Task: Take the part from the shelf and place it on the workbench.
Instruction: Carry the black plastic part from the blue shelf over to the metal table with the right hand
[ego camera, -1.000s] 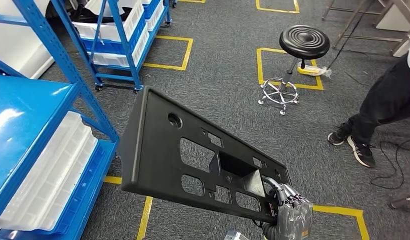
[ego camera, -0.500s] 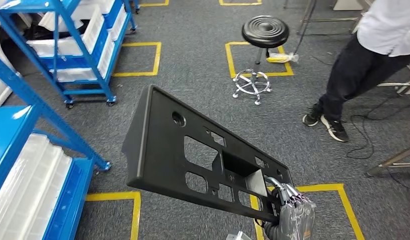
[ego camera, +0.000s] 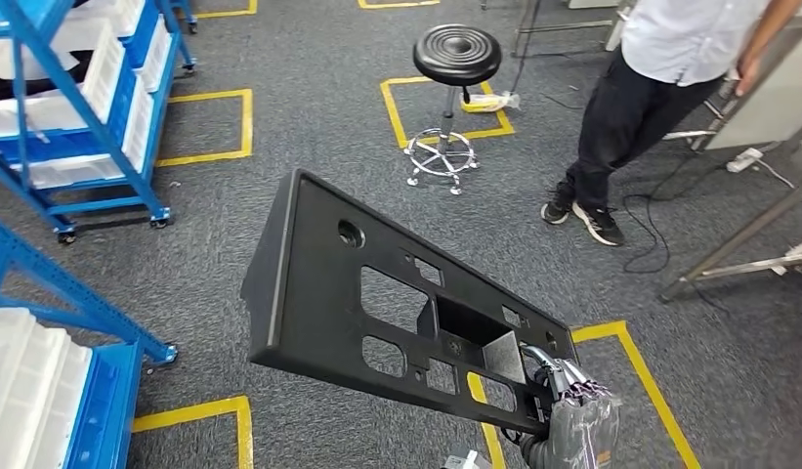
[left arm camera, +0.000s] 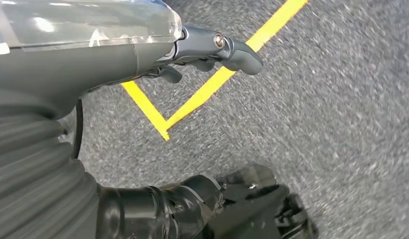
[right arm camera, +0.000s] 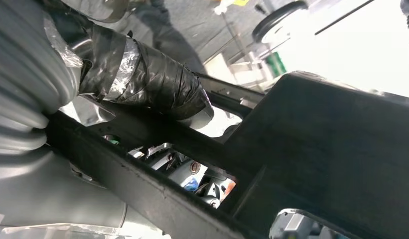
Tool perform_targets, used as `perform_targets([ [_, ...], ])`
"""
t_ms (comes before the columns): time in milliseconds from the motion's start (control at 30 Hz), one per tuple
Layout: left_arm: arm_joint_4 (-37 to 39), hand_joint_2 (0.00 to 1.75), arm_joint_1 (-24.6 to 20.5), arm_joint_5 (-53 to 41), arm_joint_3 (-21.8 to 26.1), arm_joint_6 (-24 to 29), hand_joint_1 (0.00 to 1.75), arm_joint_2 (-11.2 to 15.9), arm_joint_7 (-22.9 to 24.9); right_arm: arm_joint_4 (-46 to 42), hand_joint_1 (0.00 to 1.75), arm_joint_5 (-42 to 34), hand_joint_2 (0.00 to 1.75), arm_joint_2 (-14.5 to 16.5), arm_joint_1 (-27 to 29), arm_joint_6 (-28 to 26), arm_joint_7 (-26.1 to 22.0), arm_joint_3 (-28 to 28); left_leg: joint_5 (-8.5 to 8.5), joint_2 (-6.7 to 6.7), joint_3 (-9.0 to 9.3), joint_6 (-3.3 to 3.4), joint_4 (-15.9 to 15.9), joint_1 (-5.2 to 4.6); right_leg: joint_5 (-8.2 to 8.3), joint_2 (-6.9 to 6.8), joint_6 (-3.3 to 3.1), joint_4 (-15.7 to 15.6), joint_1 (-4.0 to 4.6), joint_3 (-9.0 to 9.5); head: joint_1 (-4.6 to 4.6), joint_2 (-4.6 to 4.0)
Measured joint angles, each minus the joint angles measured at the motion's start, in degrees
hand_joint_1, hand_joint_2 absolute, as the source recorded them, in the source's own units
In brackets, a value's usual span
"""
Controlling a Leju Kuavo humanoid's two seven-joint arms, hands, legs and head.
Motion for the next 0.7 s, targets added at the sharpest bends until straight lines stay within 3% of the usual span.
perform_targets([
  [67, 0.00, 1.75, 0.15, 0.05, 0.00, -0.37, 0.00, 0.08, -0.05, 0.01, 1.75, -0.01, 1.75, -0.01, 0.12, 0.00, 0.00, -0.12, -0.12, 1.60, -0.03, 0.12, 0.01, -0.17, -1.48, -0.28, 0.14, 4.89, -0.12, -2.35, -0.01, 0.00],
  [100, 0.00, 1.75, 0.14, 0.07, 0.00, -0.57, 0.00, 0.11, -0.05, 0.01, 1.75, 0.00, 1.75, -0.01, 0.19, 0.00, 0.00, -0.20, -0.19, 2.35, 0.01, 0.13, 0.01, -0.22, -0.70, -0.37, 0.09, 4.58, -0.13, -2.14, -0.01, 0.00],
  [133, 0.00, 1.75, 0.10, 0.09, 0.00, -0.73, 0.00, 0.13, -0.05, -0.02, 1.75, -0.01, 1.75, -0.01, 0.24, 0.00, 0.00, -0.27, -0.28, 3.00, 0.11, 0.09, 0.01, -0.26, 0.92, -0.66, -0.06, 2.11, -0.08, -0.79, -0.02, 0.00],
  [200, 0.00, 1.75, 0.01, 0.15, 0.00, -0.91, 0.00, 0.10, -0.07, -0.19, 1.75, 0.01, 1.75, -0.01, 0.27, 0.00, 0.00, -0.37, -0.53, 4.15, 0.42, -0.14, 0.02, -0.40, 4.10, -2.89, -0.72, -5.55, 0.47, 3.33, -0.01, 0.00],
  [267, 0.00, 1.75, -0.01, 0.25, 0.00, -1.01, 0.00, 0.08, -0.13, -0.51, 1.75, 0.02, 1.75, 0.00, 0.29, 0.00, 0.00, -0.46, -0.75, 5.14, 0.63, -0.58, 0.06, -0.57, 5.06, -4.74, -1.38, -9.89, 1.24, 5.43, -0.02, 0.00],
  [300, 0.00, 1.75, -0.02, 0.29, 0.00, -1.09, 0.00, 0.05, -0.16, -0.65, 1.75, 0.03, 1.75, 0.01, 0.35, 0.00, 0.00, -0.52, -0.82, 5.66, 0.71, -0.85, 0.02, -0.62, 4.89, -4.75, -1.57, -10.21, 1.53, 5.41, -0.02, 0.00],
  [367, 0.00, 1.75, -0.16, 0.35, 0.00, -1.27, 0.00, -0.04, -0.22, -0.94, 1.75, 0.09, 1.75, 0.01, 0.63, -0.01, -0.01, -0.67, -1.10, 6.21, 1.02, -1.42, 0.04, -0.59, 5.18, -3.40, -1.99, -10.68, 1.35, 5.49, -0.02, 0.00],
  [433, 0.00, 1.75, -0.28, 0.38, 0.00, -1.38, 0.00, -0.09, -0.29, -1.23, 1.75, 0.18, 1.75, 0.02, 0.78, -0.02, -0.07, -0.83, -3.00, 3.98, 0.24, -1.91, 2.53, -0.47, 5.57, -2.15, -2.59, -11.39, 0.84, 5.92, -0.05, 0.00],
  [500, 0.00, 1.75, -0.13, 0.39, 0.00, -1.48, 0.00, -0.08, -0.37, -1.38, 1.75, 0.21, 1.75, 0.03, 0.76, -0.02, -0.13, -0.93, -6.54, 1.02, -2.74, -2.19, 9.07, -0.32, 5.72, -0.90, -3.03, -11.61, 0.54, 6.11, -0.08, 0.00],
  [567, 0.00, 1.75, 0.14, 0.42, 0.00, -1.58, 0.00, -0.07, -0.39, -1.39, 1.75, 0.20, 1.75, 0.03, 0.85, -0.02, -0.13, -1.04, -8.38, 0.22, -5.69, -2.41, 14.89, -0.28, 5.70, 0.58, -3.14, -11.48, 0.49, 6.10, -0.09, 0.00],
  [600, 0.00, 1.75, 0.23, 0.42, 0.00, -1.61, 0.00, -0.06, -0.40, -1.39, 1.75, 0.20, 1.75, 0.02, 0.92, -0.02, -0.13, -1.09, -7.68, 0.11, -6.08, -2.50, 15.28, -0.25, 5.67, 1.44, -3.09, -11.33, 0.45, 6.10, -0.09, 0.00],
  [633, 0.00, 1.75, 0.28, 0.42, 0.00, -1.64, 0.00, -0.05, -0.40, -1.39, 1.75, 0.20, 1.75, 0.02, 0.97, -0.02, -0.13, -1.11, -5.89, -0.08, -5.44, -2.56, 13.44, -0.18, 5.57, 2.30, -2.97, -11.09, 0.38, 6.11, -0.09, 0.00],
  [700, 0.00, 1.75, 0.28, 0.40, 0.00, -1.71, 0.00, -0.04, -0.46, -1.39, 1.75, 0.20, 1.75, 0.02, 0.99, -0.02, -0.13, -1.12, -1.87, -1.90, -2.52, -2.61, 6.39, 0.10, 5.16, 3.86, -2.49, -10.34, 0.29, 5.97, -0.08, 0.00],
])
